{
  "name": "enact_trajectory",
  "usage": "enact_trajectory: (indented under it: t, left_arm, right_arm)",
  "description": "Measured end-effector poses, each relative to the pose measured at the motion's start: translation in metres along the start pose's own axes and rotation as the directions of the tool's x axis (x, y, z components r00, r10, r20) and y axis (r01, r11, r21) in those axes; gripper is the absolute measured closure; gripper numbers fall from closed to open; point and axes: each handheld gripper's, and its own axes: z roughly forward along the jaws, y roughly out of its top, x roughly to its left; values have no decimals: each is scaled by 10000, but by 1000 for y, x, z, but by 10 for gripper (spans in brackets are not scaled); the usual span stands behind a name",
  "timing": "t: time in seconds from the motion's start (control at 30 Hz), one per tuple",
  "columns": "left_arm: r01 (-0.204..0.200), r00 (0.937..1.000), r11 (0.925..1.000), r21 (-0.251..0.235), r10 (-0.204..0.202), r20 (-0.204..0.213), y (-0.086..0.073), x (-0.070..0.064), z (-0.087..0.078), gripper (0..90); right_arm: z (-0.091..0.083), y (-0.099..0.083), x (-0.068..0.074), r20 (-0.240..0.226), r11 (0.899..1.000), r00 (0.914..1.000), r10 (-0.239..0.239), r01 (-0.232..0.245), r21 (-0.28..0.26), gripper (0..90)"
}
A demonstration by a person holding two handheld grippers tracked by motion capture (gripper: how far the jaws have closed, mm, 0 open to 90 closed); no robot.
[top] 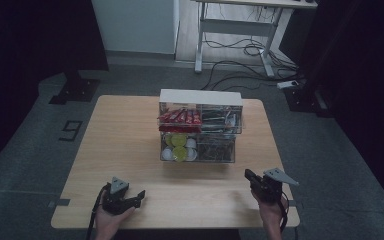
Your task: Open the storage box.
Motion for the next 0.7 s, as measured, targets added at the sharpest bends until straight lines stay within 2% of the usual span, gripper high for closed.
enact_trajectory:
  t: [0.07, 0.27, 0.7]
  left_arm:
    - [5, 10000, 10000, -11, -5, -17, 0, 1, 0, 287]
    - [5, 10000, 10000, 15, -5, -11, 0, 1, 0, 291]
    - [10, 10000, 10000, 47, -11, 26, -1, -1, 0, 289]
  right_arm:
    - [0, 1, 2, -176, 9999, 9998, -122, 121, -37, 889]
    - [3, 2, 10, -302, 9989, 9985, -463, 463, 12, 890]
    - [7, 8, 22, -654, 9982, 9961, -594, 592, -44, 890]
